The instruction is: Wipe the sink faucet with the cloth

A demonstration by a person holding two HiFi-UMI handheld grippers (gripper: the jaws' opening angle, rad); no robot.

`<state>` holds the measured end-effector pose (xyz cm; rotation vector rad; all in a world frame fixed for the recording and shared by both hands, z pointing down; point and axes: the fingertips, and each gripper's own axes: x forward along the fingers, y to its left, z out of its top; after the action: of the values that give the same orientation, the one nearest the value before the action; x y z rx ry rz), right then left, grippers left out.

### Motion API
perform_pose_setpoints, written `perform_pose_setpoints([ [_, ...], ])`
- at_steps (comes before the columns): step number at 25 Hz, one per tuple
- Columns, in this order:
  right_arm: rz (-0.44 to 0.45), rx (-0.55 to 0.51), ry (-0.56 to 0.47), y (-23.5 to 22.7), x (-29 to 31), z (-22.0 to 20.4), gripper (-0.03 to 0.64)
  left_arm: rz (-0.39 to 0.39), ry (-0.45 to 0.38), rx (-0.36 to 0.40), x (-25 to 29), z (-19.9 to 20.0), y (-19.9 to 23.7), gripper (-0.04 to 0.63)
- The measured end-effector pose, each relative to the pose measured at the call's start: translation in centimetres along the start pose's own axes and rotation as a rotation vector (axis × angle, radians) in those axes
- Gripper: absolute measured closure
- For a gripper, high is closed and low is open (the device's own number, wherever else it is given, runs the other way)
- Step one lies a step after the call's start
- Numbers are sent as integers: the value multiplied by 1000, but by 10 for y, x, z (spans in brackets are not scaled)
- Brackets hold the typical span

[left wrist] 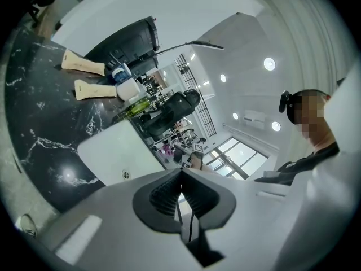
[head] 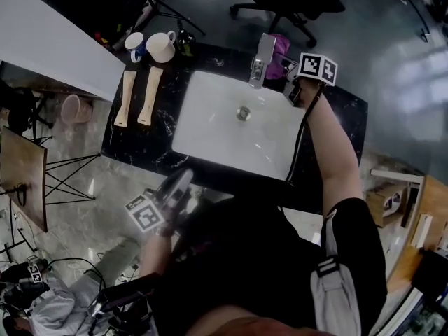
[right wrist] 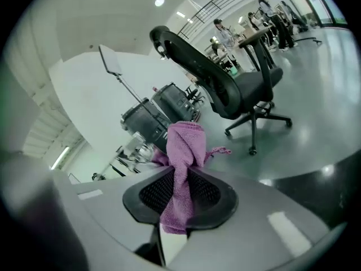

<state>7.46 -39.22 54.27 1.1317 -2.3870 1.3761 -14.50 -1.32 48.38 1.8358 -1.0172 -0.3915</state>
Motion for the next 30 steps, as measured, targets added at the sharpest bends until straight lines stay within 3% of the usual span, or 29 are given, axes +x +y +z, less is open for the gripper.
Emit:
perform_pose_setpoints([
  [6, 111, -139, -74, 60, -35, 49, 534, -23, -12, -2, -2, 4, -2, 595],
  [12, 174, -304, 1, 79, -36, 78, 534, -24, -19, -5, -2, 4, -5, 595],
  [16, 288, -328, 148, 82, -13, 84, 532, 7, -30, -20, -3, 2, 0, 595],
  [19, 357, -278, 255, 78, -4, 85, 532, 47, -38, -31, -4, -3, 2, 595],
  [24, 524, -199, 316, 65, 21, 80, 532, 122, -40, -57, -6, -18, 9, 595],
  [27, 509, -148, 347, 43, 41, 63, 532, 152, -41, -81, -6, -28, 13, 595],
  [30, 350, -119, 425, 6, 57, 34, 534, 161, -35, -101, -3, -37, 16, 595],
])
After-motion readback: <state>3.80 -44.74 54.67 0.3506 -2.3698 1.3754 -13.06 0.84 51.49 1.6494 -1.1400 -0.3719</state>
